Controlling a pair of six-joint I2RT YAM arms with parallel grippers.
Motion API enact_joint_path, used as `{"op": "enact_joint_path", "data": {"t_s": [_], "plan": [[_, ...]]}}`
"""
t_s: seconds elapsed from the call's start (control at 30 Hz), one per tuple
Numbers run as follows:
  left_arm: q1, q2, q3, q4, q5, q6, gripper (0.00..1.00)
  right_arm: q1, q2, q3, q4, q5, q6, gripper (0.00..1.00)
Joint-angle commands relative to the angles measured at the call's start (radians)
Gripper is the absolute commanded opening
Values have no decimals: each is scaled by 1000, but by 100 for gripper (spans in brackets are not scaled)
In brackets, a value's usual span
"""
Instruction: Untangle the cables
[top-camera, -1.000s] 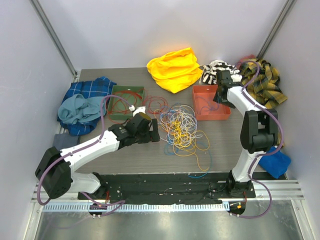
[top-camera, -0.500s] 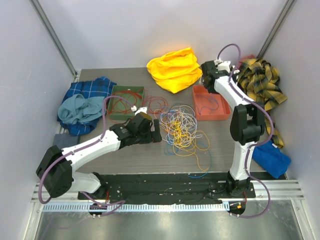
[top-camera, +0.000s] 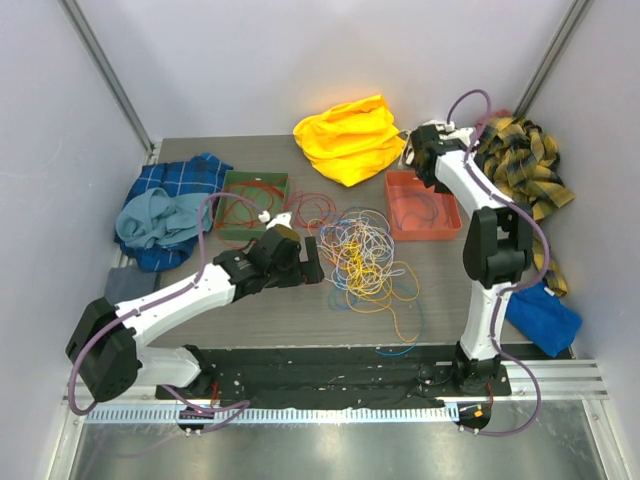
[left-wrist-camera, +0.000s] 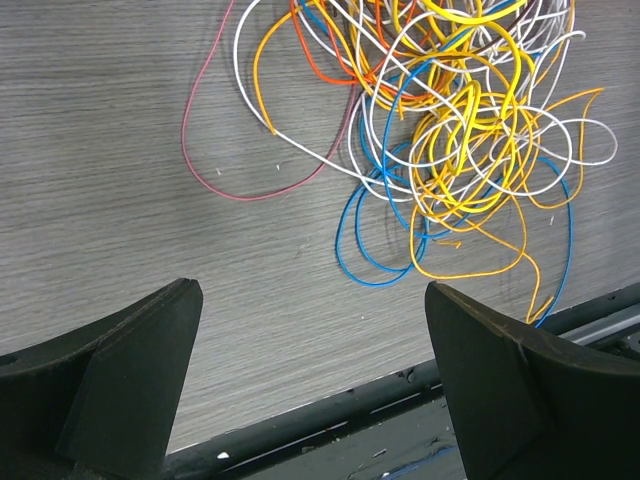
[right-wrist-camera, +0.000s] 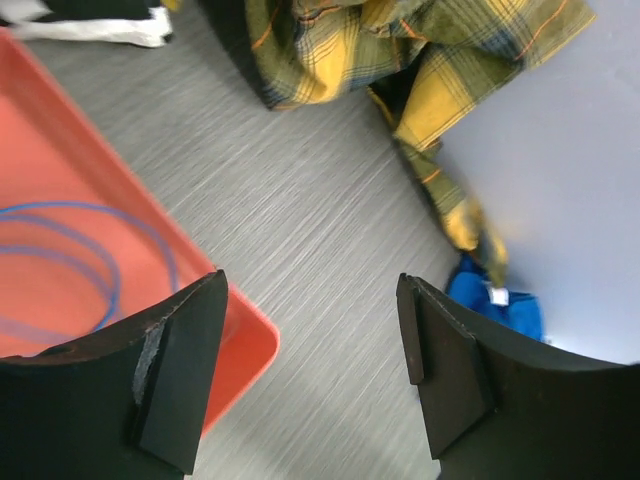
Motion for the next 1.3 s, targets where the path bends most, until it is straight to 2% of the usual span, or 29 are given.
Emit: {"op": "enact_joint_path", "data": {"t_s": [0.0, 0.07, 0.1, 0.17, 0.2, 0.3, 0.4, 0.53, 0.7, 0.87, 0.97, 1.0, 1.07, 1.1, 1.13, 1.27], "plan": [[-3, -69, -33, 59, -13, -28, 99, 60, -302, -153, 126, -203, 50, 74], [-3, -83, -53, 65, -18, -39, 99, 112, -475, -290, 287, -286, 16, 72], [-3, -94, -58, 68, -22, -43, 99, 162, -526, -423, 333, -381, 13, 71], [-3, -103, -70, 70, -25, -51, 98, 206, -617, -545, 422, -464, 43, 68], [-3, -106, -76, 73, -27, -53, 98, 232, -689, -650, 444, -541, 54, 65], [-5, -109, -93, 79, -24, -66, 97, 275, -821, -825, 496, -633, 126, 60], [-3, -114, -116, 99, -19, -80, 97, 344, -936, -941, 530, -661, 180, 57], [-5, -109, -122, 108, -18, -82, 96, 413, -1016, -1010, 495, -666, 246, 55], [-5, -92, -119, 113, -24, -99, 95, 506, -1035, -1071, 446, -640, 361, 52], [-8, -40, -131, 145, -6, -106, 94, 661, -1104, -1140, 498, -583, 427, 52], [-29, 30, -139, 215, 39, -91, 85, 704, -1137, -1160, 533, -561, 455, 52], [-46, 93, -124, 235, 57, -96, 77, 711, -1144, -1159, 541, -549, 456, 52], [-63, 154, -105, 260, 85, -105, 66, 717, -1151, -1159, 540, -538, 453, 52], [-83, 212, -86, 274, 88, -114, 57, 718, -1153, -1157, 535, -534, 452, 52], [-91, 234, -78, 278, 91, -141, 52, 720, -1157, -1156, 533, -531, 449, 52], [-118, 305, -65, 315, 82, -209, 44, 720, -1188, -1159, 518, -526, 430, 52]]}}
